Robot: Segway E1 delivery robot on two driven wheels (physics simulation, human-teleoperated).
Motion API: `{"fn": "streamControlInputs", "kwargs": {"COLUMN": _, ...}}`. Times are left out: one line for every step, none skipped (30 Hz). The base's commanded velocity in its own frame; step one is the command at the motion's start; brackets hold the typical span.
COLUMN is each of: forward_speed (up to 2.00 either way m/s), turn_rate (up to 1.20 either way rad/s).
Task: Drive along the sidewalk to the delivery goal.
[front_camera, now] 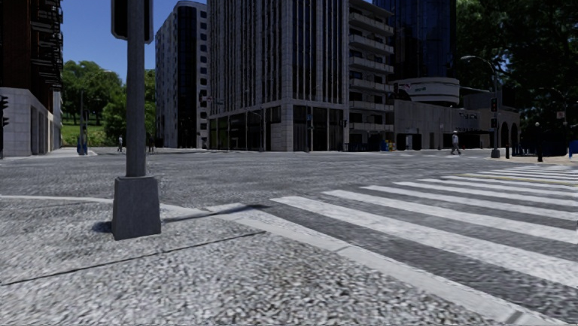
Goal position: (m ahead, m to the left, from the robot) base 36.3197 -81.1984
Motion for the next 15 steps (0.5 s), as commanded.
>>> {"fn": "streamControlInputs", "kwargs": {"forward_speed": 1.76, "turn_rate": -0.42}}
{"fn": "streamControlInputs", "kwargs": {"forward_speed": 1.76, "turn_rate": -0.42}}
{"fn": "streamControlInputs", "kwargs": {"forward_speed": 1.76, "turn_rate": -0.43}}
{"fn": "streamControlInputs", "kwargs": {"forward_speed": 1.76, "turn_rate": -0.44}}
{"fn": "streamControlInputs", "kwargs": {"forward_speed": 1.76, "turn_rate": -0.44}}
{"fn": "streamControlInputs", "kwargs": {"forward_speed": 1.76, "turn_rate": -0.45}}
{"fn": "streamControlInputs", "kwargs": {"forward_speed": 1.76, "turn_rate": -0.45}}
{"fn": "streamControlInputs", "kwargs": {"forward_speed": 1.76, "turn_rate": -0.45}}
{"fn": "streamControlInputs", "kwargs": {"forward_speed": 1.76, "turn_rate": -0.45}}
{"fn": "streamControlInputs", "kwargs": {"forward_speed": 1.75, "turn_rate": -0.45}}
{"fn": "streamControlInputs", "kwargs": {"forward_speed": 1.75, "turn_rate": -0.45}}
{"fn": "streamControlInputs", "kwargs": {"forward_speed": 1.73, "turn_rate": -0.47}}
{"fn": "streamControlInputs", "kwargs": {"forward_speed": 1.71, "turn_rate": -0.52}}
{"fn": "streamControlInputs", "kwargs": {"forward_speed": 1.71, "turn_rate": -0.52}}
{"fn": "streamControlInputs", "kwargs": {"forward_speed": 1.67, "turn_rate": -0.54}}
